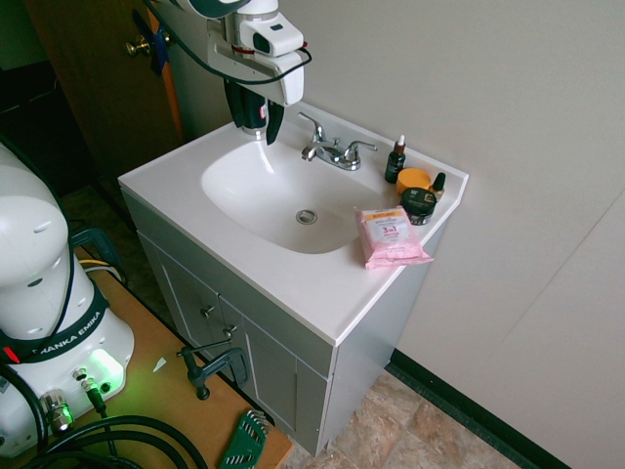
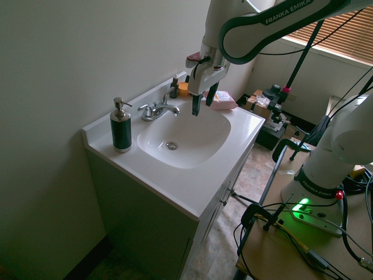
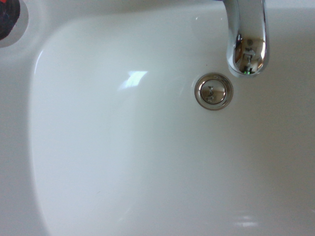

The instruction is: Push the sanitizer

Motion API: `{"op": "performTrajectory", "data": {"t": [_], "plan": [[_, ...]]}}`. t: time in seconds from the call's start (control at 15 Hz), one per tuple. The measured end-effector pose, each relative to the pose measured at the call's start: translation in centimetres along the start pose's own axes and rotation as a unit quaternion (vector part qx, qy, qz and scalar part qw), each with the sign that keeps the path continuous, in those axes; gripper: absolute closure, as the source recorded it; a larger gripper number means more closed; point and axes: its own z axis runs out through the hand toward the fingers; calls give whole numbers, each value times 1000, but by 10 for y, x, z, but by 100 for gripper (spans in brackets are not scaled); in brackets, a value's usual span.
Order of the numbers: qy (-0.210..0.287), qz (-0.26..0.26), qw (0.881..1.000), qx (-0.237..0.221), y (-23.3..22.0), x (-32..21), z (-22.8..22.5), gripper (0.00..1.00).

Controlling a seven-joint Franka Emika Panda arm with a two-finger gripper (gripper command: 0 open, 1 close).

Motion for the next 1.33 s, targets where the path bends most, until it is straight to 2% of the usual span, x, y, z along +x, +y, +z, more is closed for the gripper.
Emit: {"op": "performTrajectory", "data": {"t": [0.27,0.53,0.6,0.73,0.93,1.33], "plan": [[4,-6,1000,4,-3,0,-3,0],[32,-34,998,33,-64,-13,-58,0],[37,-40,998,39,-85,-18,-78,100],[45,-51,997,42,-125,-26,-101,100],[46,-62,996,35,-177,-32,-102,100],[42,-76,996,25,-238,-46,-99,100]]}}
